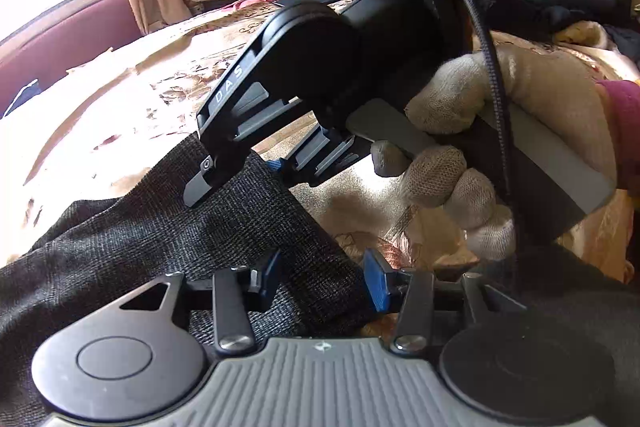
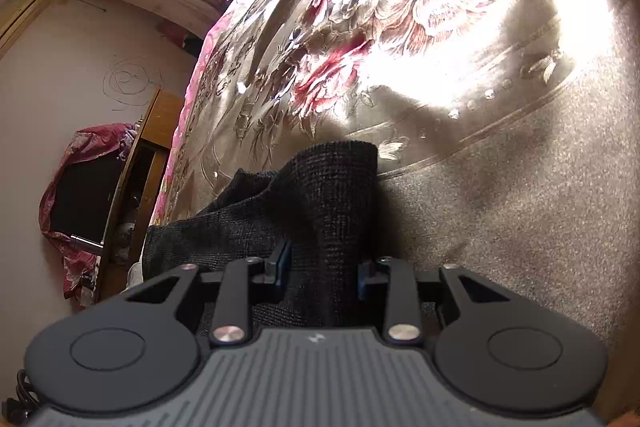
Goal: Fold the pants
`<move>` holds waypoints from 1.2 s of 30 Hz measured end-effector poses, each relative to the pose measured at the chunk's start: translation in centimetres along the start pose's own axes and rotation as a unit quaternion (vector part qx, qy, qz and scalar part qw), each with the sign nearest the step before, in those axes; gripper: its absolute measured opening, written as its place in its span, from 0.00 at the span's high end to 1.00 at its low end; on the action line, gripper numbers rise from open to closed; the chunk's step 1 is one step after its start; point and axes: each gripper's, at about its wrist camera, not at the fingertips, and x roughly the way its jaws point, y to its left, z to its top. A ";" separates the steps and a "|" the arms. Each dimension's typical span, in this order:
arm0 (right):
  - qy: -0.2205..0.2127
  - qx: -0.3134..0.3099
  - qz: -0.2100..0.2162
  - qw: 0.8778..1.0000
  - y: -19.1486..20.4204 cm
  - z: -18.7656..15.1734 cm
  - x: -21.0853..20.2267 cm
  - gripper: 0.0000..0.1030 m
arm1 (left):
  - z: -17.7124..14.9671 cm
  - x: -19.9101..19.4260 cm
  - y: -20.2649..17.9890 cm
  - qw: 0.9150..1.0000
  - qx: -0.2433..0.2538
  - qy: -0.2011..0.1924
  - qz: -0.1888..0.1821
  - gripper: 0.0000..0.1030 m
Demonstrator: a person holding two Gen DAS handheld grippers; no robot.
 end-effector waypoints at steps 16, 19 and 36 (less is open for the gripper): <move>-0.017 -0.041 0.019 0.999 9.3 -0.1 -2.3 0.91 | -0.1 -6.2 1.2 0.997 -0.051 -0.053 0.017 0.56; -0.015 -0.053 0.032 0.998 13.0 0.0 -1.6 0.91 | -0.8 -9.9 4.1 0.992 -0.092 -0.082 0.004 0.60; 0.073 -0.046 0.032 0.996 26.9 -4.2 21.4 0.90 | -14.7 -19.7 26.6 0.929 -0.335 -0.124 0.099 0.61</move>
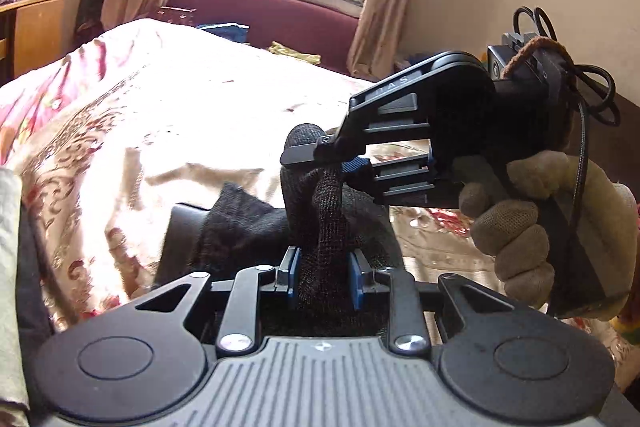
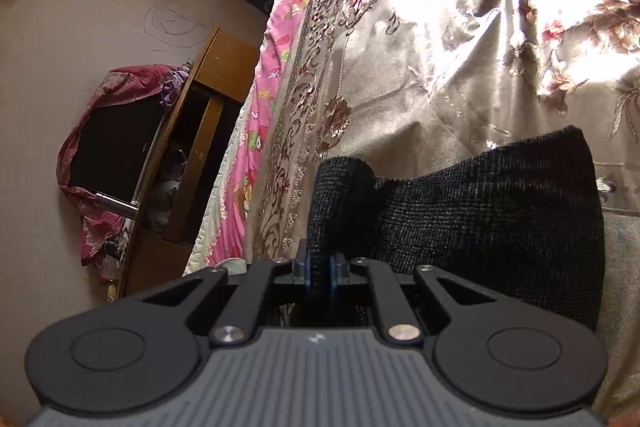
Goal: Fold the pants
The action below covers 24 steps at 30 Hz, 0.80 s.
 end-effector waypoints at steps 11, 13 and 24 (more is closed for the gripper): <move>0.007 -0.021 -0.050 0.999 1.8 -0.2 3.5 0.90 | -1.0 -0.5 6.8 0.997 -0.073 -0.027 -0.023 0.58; 0.008 -0.029 -0.060 0.998 2.2 -0.4 3.8 0.90 | -1.1 -0.8 7.2 0.996 -0.073 -0.029 -0.029 0.46; 0.032 -0.065 -0.052 0.996 5.2 -0.7 5.7 0.77 | -2.6 -1.3 3.3 0.997 0.058 -0.032 0.040 0.27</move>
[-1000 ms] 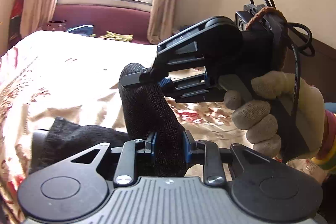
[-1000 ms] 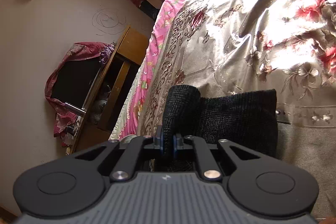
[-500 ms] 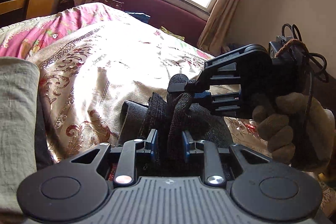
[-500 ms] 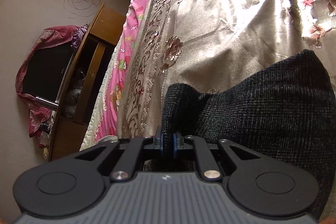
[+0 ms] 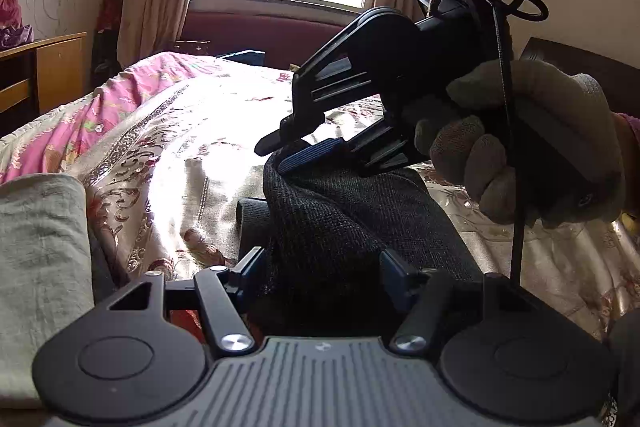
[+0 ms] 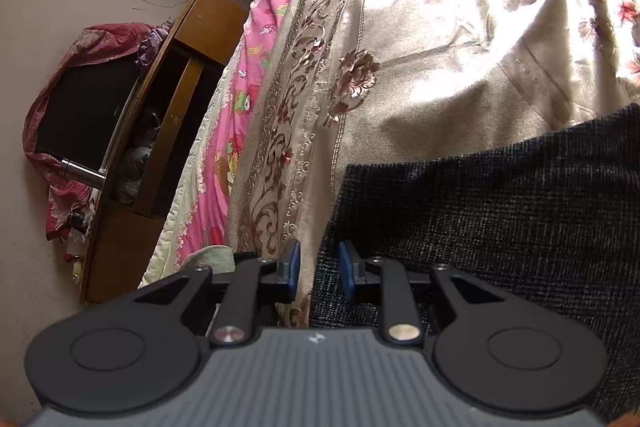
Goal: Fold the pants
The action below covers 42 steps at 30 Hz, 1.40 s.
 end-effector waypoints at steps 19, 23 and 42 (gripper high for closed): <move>0.008 -0.129 -0.082 0.988 1.4 -1.1 0.5 0.57 | -1.2 2.0 3.2 0.992 -0.100 0.017 0.080 0.29; 0.002 -0.135 -0.088 0.987 1.6 -0.7 3.2 0.59 | -1.6 2.0 4.4 0.988 -0.123 0.029 0.090 0.30; -0.123 -0.116 -0.048 0.984 -4.0 -2.1 -8.0 0.58 | 3.6 0.6 -3.8 0.993 0.041 -0.034 0.104 0.34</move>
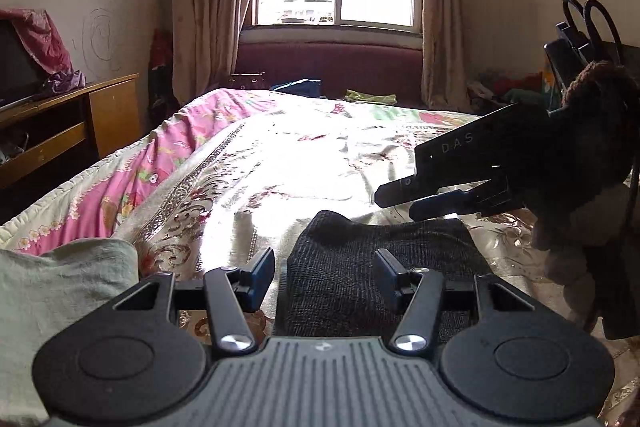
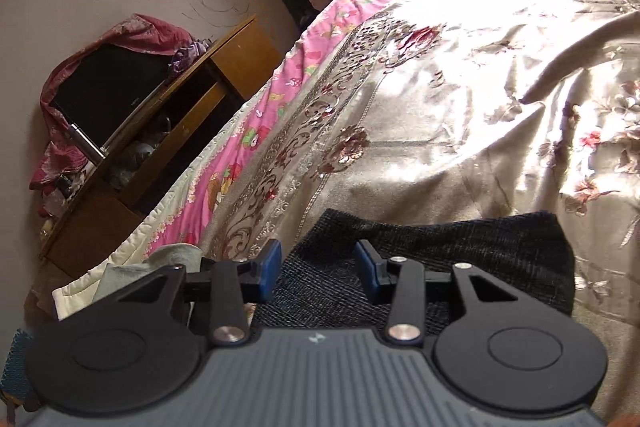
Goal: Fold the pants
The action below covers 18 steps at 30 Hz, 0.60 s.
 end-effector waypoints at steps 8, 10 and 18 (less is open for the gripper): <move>0.013 0.174 0.005 0.985 -11.9 -2.3 -0.2 0.54 | -3.1 4.8 -3.0 0.993 0.091 0.074 -0.009 0.33; 0.007 0.185 0.018 0.982 -12.6 -2.6 0.8 0.52 | -3.3 4.9 -2.6 0.993 0.086 0.080 -0.015 0.33; 0.013 0.180 -0.001 0.984 -14.0 -0.2 5.1 0.75 | -3.5 5.8 -2.0 0.992 0.075 0.099 -0.018 0.30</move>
